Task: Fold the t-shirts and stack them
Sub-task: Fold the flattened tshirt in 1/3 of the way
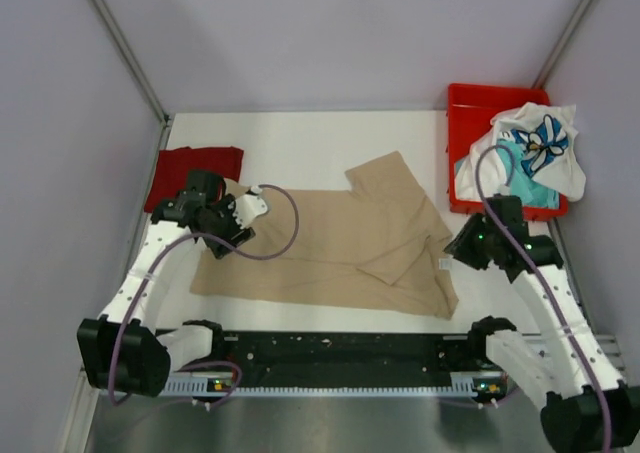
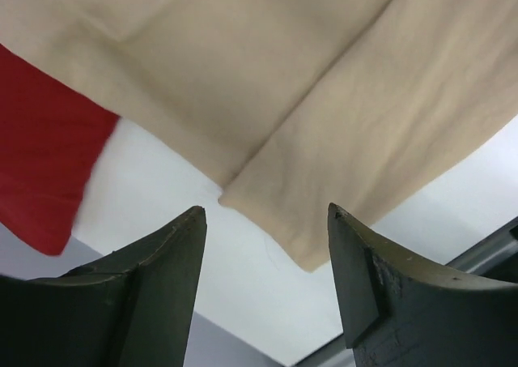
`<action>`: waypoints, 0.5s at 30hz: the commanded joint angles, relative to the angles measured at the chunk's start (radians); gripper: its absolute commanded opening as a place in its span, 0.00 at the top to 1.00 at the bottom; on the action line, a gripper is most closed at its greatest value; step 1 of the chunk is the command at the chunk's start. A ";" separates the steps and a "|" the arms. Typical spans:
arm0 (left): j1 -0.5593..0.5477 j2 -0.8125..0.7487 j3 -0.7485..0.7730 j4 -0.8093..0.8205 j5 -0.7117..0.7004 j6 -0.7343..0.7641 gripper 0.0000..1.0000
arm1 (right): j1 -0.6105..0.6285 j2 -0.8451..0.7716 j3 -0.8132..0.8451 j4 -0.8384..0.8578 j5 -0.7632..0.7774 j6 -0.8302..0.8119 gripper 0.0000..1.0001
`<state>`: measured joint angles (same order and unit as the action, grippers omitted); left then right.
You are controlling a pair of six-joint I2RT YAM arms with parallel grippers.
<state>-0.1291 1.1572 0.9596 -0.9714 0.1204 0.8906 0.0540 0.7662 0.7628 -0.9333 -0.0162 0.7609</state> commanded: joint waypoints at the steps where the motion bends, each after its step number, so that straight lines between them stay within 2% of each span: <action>1: -0.009 0.016 0.059 -0.001 0.171 -0.087 0.34 | 0.217 0.223 0.070 0.114 -0.074 -0.185 0.74; 4: -0.009 0.029 0.007 0.040 0.119 -0.114 0.36 | 0.292 0.396 0.127 0.116 -0.103 -0.273 0.88; 8: -0.009 0.045 -0.062 0.079 0.042 -0.133 0.36 | 0.355 0.599 0.202 0.113 -0.139 -0.360 1.00; 15: -0.009 0.030 -0.128 0.111 0.047 -0.151 0.37 | 0.423 0.837 0.271 0.076 -0.125 -0.408 1.00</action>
<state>-0.1356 1.2053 0.8494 -0.9081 0.1635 0.7635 0.4561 1.5356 0.9821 -0.8364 -0.1371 0.4088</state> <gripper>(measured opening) 0.635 0.003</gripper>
